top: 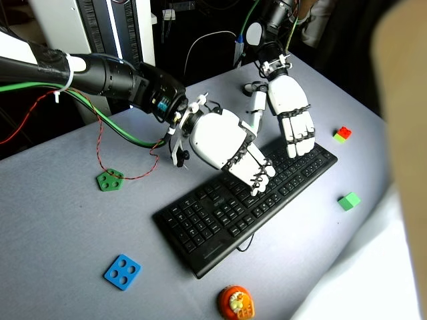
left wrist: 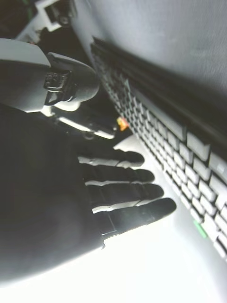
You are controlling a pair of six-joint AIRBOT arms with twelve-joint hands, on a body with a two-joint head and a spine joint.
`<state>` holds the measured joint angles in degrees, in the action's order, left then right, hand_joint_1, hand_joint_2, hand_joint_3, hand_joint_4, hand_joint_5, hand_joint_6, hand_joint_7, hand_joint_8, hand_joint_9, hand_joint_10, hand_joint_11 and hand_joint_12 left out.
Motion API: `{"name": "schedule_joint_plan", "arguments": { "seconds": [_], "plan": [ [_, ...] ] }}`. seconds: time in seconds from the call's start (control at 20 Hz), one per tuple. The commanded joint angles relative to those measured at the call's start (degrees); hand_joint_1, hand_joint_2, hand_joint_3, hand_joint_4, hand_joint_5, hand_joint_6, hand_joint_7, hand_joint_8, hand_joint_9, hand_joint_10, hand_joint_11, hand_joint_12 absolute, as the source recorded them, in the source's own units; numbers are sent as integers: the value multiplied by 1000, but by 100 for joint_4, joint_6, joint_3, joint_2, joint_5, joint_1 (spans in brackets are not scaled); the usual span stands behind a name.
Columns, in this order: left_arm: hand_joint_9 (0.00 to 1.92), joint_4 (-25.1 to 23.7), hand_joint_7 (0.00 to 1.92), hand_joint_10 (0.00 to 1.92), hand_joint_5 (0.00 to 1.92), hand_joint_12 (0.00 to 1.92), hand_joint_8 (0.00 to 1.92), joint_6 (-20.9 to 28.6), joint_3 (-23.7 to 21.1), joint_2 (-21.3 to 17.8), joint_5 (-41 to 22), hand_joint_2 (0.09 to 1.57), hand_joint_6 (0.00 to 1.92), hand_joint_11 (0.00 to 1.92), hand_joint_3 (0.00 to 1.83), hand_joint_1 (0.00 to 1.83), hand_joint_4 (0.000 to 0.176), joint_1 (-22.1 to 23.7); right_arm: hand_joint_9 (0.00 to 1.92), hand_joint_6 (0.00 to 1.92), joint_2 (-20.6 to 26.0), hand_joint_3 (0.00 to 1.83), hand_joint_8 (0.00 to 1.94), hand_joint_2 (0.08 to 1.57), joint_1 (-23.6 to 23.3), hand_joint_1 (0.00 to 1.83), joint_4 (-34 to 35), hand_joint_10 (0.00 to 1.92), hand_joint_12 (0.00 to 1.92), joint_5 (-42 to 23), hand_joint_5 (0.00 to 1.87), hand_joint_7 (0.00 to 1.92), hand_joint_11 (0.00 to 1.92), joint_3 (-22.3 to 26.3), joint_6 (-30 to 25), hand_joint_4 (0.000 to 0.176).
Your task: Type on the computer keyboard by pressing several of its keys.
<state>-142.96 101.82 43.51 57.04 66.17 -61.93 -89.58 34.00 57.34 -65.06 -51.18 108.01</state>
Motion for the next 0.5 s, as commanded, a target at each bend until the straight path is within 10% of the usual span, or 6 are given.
{"name": "schedule_joint_plan", "arguments": {
  "seconds": [0.0,0.15,0.45],
  "plan": [
    [232,-267,254,31,245,826,24,-4,5,12,602,1293,31,0,0,7,15,-2,483,38,-10,1,27,1267,13,0,-505,45,1114,-307,459,557,0,-19,-58,0],
    [369,-124,413,53,373,1209,33,-32,95,89,565,1285,39,0,0,54,2,-21,602,75,-91,0,52,1261,75,50,-505,99,1319,-299,588,692,0,-130,-193,0],
    [405,-71,476,70,408,1365,30,-40,282,134,484,1290,27,0,1,68,0,24,418,82,-221,0,8,1263,108,42,-498,600,1403,-435,614,722,0,-213,-326,0]
  ]
}}
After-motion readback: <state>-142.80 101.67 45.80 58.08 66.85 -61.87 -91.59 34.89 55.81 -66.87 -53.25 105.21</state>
